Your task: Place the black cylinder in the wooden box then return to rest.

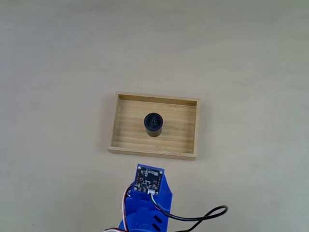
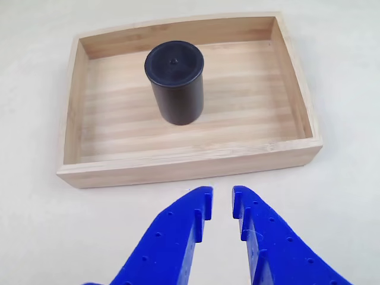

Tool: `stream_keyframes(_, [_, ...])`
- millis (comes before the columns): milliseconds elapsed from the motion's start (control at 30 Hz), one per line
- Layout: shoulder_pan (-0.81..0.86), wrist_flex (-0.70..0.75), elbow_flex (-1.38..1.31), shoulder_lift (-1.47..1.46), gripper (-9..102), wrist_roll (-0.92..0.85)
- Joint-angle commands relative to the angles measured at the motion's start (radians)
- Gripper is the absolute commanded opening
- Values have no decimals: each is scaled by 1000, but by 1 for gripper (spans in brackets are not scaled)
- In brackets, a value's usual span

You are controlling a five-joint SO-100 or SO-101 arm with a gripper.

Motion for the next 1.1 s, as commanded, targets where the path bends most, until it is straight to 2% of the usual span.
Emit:
stream_keyframes(0, [6,2,23,-78,0,-15])
stream_keyframes(267, [-9,-18,149,-164,0,-25])
stream_keyframes(700, [-31,94,308,-339,0,-58])
stream_keyframes(1067, [-40,161,400,-357,-1,-91])
